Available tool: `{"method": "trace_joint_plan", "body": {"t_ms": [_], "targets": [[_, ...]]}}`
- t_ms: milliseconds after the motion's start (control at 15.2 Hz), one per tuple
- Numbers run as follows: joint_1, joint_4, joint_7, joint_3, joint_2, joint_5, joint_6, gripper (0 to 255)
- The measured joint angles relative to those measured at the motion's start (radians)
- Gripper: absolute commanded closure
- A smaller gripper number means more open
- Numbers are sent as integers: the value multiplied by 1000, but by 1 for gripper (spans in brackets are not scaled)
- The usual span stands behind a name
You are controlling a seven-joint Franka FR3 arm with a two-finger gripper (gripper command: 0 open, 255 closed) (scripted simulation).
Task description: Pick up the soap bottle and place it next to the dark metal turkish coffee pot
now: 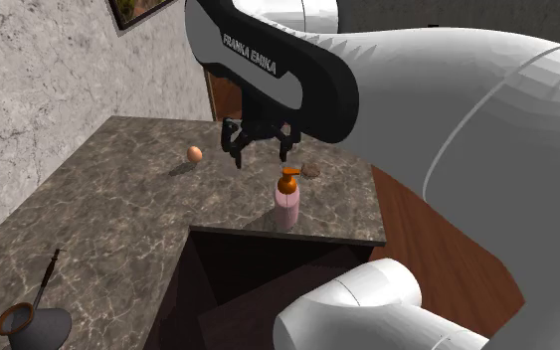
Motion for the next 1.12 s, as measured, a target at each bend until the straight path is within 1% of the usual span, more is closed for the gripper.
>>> {"method": "trace_joint_plan", "body": {"t_ms": [132,396,858,1122], "targets": [[-3,-14,-5,-4,-2,-5,12,0],[-20,-107,-29,-20,14,-32,130,0],[-63,-268,-82,-68,87,-94,383,0],[-87,-319,-108,-98,190,-125,550,0]]}}
